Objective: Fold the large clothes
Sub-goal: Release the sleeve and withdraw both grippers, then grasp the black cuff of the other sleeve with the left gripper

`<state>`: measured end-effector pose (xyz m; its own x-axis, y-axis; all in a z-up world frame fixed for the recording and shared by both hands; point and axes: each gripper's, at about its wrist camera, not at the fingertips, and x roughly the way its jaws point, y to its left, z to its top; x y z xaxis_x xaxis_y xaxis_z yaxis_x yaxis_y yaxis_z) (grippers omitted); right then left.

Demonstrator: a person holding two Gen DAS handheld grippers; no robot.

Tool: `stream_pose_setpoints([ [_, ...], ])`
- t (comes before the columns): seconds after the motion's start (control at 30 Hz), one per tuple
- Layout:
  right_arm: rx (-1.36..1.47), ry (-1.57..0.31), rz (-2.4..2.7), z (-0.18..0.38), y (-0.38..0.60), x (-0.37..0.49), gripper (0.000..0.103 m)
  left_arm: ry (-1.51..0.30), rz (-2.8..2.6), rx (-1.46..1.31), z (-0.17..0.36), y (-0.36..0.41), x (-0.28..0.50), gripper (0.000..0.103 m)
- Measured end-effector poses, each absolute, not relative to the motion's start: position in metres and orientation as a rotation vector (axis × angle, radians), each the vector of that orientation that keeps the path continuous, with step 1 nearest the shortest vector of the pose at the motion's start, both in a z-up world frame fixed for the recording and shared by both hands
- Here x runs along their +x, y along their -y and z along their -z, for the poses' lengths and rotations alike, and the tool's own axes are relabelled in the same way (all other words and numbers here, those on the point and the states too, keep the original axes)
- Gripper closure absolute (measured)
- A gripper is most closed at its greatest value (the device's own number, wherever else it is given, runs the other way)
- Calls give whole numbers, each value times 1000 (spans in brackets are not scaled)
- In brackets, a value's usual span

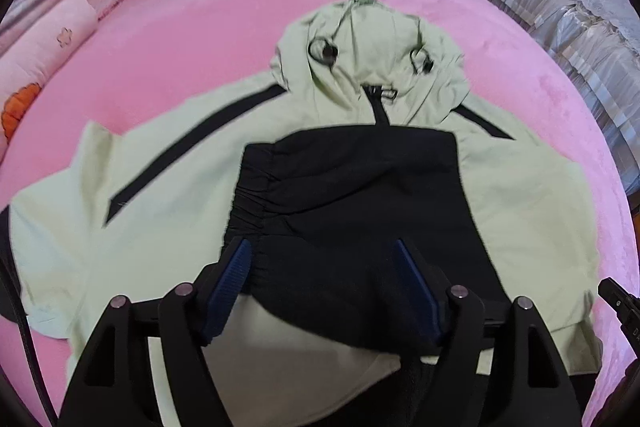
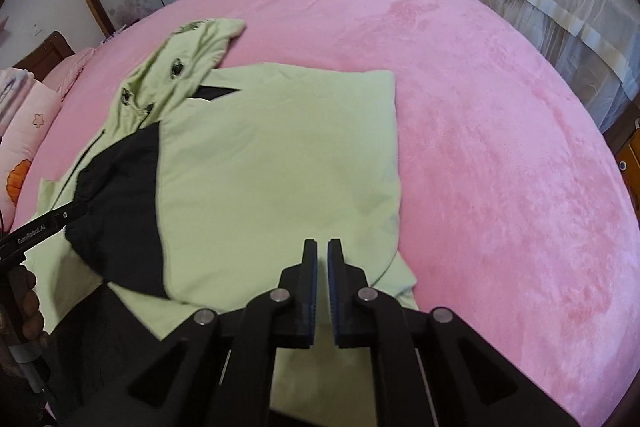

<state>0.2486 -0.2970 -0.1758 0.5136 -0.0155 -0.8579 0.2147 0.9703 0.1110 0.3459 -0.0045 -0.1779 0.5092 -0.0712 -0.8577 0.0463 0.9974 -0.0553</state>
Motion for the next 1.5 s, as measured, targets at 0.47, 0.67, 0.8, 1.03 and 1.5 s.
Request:
stream_pose_setpoints([
  [0.47, 268, -916, 68, 87, 257, 163, 79, -878, 161, 1, 64, 10, 228, 13],
  [0.67, 260, -864, 22, 61, 232, 124, 67, -838, 199, -19, 32, -1, 168, 13],
  [0.8, 237, -848, -22, 49, 208, 105, 67, -834, 220, -31, 20, -19, 138, 13],
  [1.03, 197, -831, -105, 34, 156, 85, 67, -797, 191, -47, 0, -73, 99, 12],
  [1.5, 24, -803, -261, 33, 3, 124, 67, -809, 9, -157, 11, -274, 106, 12],
])
